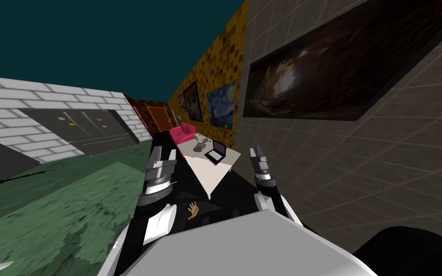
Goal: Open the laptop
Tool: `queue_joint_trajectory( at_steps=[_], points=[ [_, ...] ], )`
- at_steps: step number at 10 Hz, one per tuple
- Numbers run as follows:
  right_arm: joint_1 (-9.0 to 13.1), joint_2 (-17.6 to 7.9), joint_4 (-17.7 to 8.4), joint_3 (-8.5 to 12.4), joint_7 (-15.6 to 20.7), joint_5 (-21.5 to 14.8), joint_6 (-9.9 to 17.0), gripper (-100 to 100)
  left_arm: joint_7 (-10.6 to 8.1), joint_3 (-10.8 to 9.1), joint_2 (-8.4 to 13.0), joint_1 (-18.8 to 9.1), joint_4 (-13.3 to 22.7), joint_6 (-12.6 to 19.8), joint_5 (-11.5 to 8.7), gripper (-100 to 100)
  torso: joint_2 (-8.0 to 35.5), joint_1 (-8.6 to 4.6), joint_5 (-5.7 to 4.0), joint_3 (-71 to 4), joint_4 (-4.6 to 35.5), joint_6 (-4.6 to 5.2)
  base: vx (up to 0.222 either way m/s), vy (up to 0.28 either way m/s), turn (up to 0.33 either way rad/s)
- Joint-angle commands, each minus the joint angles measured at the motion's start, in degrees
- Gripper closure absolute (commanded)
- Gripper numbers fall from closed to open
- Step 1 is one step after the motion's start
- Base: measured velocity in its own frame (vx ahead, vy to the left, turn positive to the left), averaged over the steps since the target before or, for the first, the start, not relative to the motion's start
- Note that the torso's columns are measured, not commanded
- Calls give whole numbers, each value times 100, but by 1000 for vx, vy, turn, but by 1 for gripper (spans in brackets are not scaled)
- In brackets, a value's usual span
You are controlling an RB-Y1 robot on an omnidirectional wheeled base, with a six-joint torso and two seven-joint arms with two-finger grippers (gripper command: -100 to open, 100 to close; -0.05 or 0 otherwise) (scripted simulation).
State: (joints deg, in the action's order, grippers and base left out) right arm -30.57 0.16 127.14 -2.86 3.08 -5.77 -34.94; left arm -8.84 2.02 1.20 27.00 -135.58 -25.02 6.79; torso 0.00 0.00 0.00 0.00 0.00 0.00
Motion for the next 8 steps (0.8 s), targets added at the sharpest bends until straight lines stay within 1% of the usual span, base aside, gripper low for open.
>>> queue_joint_trajectory(
  at_steps=[1, 3, 8],
  points=[
    [0, 0, 0, 0, 0, 0, 0, 0, 0, 0, 0, 0, 0, 0, 0, 0, 232, 0, 0, -467, 235, 0, 0, 0, 0],
    [0, 0, 1, 0, 0, 0, 0, 0, 0, 0, 0, 0, -1, 0, 0, 0, 1003, 0, 0, -2014, 1006, 0, 0, 0, 0],
    [0, 0, 2, 0, 0, 0, -1, 0, 0, 0, 0, 0, -2, -1, 0, 0, 3116, 0, 0, -6227, 3114, 0, 0, 0, 0]
  ],
)
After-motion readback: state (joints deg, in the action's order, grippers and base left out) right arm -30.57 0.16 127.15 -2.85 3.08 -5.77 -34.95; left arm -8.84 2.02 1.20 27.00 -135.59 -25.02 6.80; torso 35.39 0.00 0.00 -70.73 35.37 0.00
